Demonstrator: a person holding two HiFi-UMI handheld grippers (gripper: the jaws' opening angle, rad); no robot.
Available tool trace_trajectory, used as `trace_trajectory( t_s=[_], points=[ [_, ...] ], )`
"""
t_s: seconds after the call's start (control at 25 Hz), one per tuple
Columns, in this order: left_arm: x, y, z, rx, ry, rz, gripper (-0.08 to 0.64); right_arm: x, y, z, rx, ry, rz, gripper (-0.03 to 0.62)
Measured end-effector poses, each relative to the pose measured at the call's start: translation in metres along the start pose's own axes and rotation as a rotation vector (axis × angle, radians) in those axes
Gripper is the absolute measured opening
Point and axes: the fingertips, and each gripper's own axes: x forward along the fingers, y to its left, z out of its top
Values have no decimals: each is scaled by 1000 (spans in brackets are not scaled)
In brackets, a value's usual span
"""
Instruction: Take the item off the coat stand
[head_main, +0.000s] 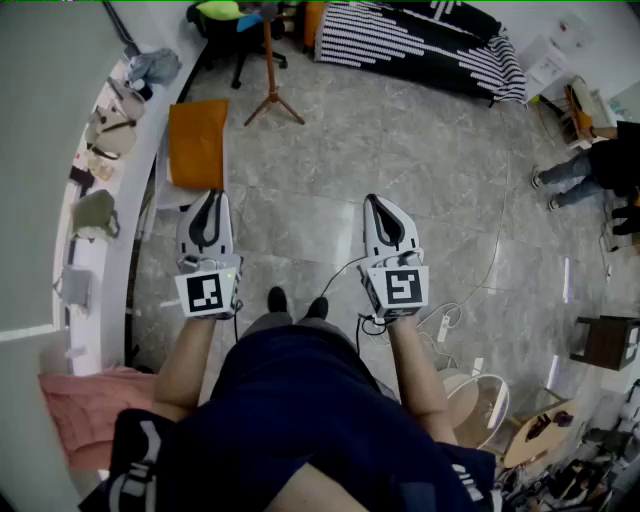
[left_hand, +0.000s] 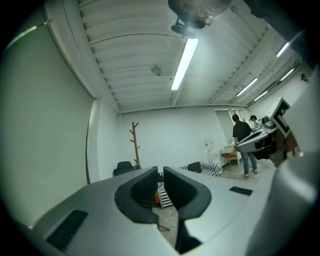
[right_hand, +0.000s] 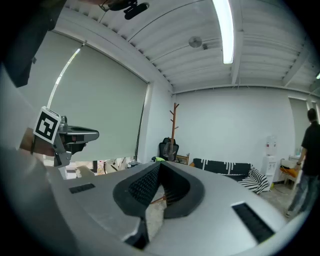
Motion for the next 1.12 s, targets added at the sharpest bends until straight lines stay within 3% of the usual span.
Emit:
trace_trajectory(
  t_s=[1.12],
  points=[
    [3, 3, -10, 16, 14, -9, 28, 8, 3, -12, -5, 30, 6, 18]
  ],
)
